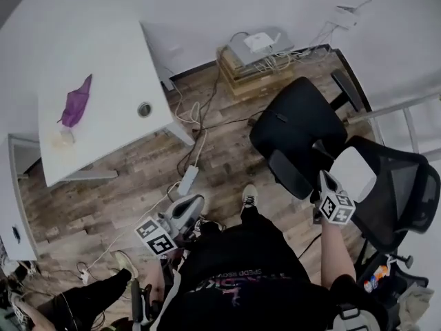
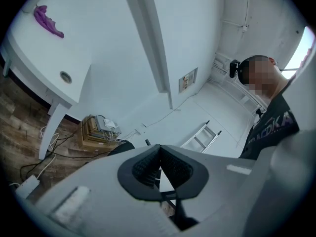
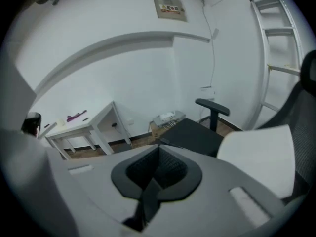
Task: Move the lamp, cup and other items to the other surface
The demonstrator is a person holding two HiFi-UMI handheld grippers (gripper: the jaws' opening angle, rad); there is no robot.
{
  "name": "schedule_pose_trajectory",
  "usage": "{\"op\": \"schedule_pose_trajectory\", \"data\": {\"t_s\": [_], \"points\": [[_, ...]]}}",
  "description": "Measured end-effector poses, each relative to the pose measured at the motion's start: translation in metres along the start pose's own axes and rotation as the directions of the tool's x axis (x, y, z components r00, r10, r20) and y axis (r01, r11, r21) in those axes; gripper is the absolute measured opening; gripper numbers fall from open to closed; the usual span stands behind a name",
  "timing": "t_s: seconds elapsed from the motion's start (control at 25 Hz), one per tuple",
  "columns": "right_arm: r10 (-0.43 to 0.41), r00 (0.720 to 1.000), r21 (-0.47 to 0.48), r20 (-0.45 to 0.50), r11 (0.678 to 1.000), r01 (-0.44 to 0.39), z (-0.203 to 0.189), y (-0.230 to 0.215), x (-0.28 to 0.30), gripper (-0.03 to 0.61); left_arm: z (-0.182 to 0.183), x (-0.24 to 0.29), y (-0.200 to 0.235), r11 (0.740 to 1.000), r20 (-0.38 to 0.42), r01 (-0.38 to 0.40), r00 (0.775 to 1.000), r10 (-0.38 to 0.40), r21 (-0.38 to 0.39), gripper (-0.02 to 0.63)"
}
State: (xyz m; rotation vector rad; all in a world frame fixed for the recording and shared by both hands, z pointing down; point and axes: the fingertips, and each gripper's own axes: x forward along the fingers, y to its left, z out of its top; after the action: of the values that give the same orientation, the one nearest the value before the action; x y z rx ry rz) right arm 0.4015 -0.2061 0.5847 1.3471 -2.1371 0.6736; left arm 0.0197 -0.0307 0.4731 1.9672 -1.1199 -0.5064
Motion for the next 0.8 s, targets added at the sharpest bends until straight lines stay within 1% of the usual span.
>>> {"op": "schedule_pose_trajectory", "data": {"t_s": [0.08, 0.12, 0.16, 0.2, 0.24, 0.28, 0.32, 0.36, 0.4, 0.44, 0.48, 0.56, 0.6, 0.64, 0.68, 0.76, 0.8], "points": [[0.096, 0.994, -0.071, 0.049, 0.993, -0.092, 0.045, 0.047, -0.002, 0.003, 0.009, -0.005, 0.000, 1.000, 0.019, 0.004, 1.000, -0.005, 0.008, -0.005], [0.154, 0.986, -0.113, 0.062, 0.983, -0.146, 0.066, 0.077, -0.001, 0.003, 0.015, -0.010, 0.002, 1.000, 0.031, 0.002, 1.000, -0.003, 0.012, -0.005], [0.219, 0.973, -0.162, 0.070, 0.965, -0.206, 0.085, 0.109, -0.002, 0.003, 0.021, -0.018, 0.003, 1.000, 0.043, -0.002, 0.999, 0.002, 0.016, -0.005], [0.290, 0.954, -0.217, 0.071, 0.939, -0.268, 0.101, 0.143, -0.005, 0.003, 0.027, -0.026, 0.004, 1.000, 0.054, -0.008, 0.998, 0.007, 0.019, -0.005], [0.362, 0.930, -0.275, 0.067, 0.903, -0.331, 0.115, 0.178, -0.009, 0.003, 0.033, -0.035, 0.005, 1.000, 0.066, -0.014, 0.998, 0.013, 0.020, -0.005], [0.433, 0.899, -0.333, 0.056, 0.857, -0.392, 0.125, 0.212, -0.014, 0.003, 0.037, -0.044, 0.006, 1.000, 0.078, -0.020, 0.997, 0.019, 0.020, -0.005], [0.503, 0.864, -0.388, 0.035, 0.803, -0.452, 0.131, 0.245, -0.020, 0.003, 0.041, -0.052, 0.006, 0.999, 0.090, -0.026, 0.996, 0.024, 0.019, -0.005], [0.570, 0.822, -0.433, 0.004, 0.741, -0.512, 0.132, 0.278, -0.026, 0.003, 0.044, -0.060, 0.006, 0.999, 0.101, -0.031, 0.994, 0.029, 0.019, -0.005], [0.633, 0.773, -0.466, -0.035, 0.674, -0.573, 0.128, 0.309, -0.033, 0.003, 0.045, -0.067, 0.006, 0.999, 0.109, -0.035, 0.993, 0.033, 0.020, -0.005], [0.693, 0.717, -0.485, -0.079, 0.602, -0.635, 0.120, 0.339, -0.040, 0.003, 0.045, -0.074, 0.005, 0.999, 0.114, -0.037, 0.993, 0.034, 0.021, -0.005], [0.749, 0.651, -0.489, -0.123, 0.525, -0.697, 0.109, 0.368, -0.049, 0.003, 0.045, -0.081, 0.004, 0.999, 0.116, -0.036, 0.993, 0.033, 0.025, -0.005], [0.842, 0.501, -0.469, -0.200, 0.366, -0.804, 0.081, 0.422, -0.068, 0.003, 0.043, -0.095, -0.002, 0.999, 0.117, -0.029, 0.993, 0.024, 0.040, -0.005], [0.874, 0.428, -0.454, -0.231, 0.292, -0.842, 0.066, 0.447, -0.077, 0.005, 0.043, -0.102, -0.005, 0.998, 0.120, -0.026, 0.993, 0.020, 0.049, -0.005], [0.895, 0.363, -0.434, -0.259, 0.228, -0.872, 0.052, 0.471, -0.086, 0.003, 0.044, -0.109, -0.008, 0.998, 0.125, -0.025, 0.992, 0.018, 0.056, -0.005], [0.907, 0.305, -0.407, -0.289, 0.172, -0.897, 0.039, 0.493, -0.095, 0.005, 0.046, -0.116, -0.011, 0.998, 0.133, -0.025, 0.991, 0.016, 0.061, -0.005], [0.914, 0.200, -0.343, -0.352, 0.073, -0.936, 0.017, 0.531, -0.111, 0.005, 0.048, -0.130, -0.015, 0.998, 0.154, -0.023, 0.988, 0.013, 0.060, -0.005], [0.909, 0.154, -0.315, -0.386, 0.027, -0.949, 0.009, 0.545, -0.117, 0.005, 0.050, -0.137, -0.016, 0.998, 0.168, -0.022, 0.986, 0.012, 0.057, -0.005]]}}
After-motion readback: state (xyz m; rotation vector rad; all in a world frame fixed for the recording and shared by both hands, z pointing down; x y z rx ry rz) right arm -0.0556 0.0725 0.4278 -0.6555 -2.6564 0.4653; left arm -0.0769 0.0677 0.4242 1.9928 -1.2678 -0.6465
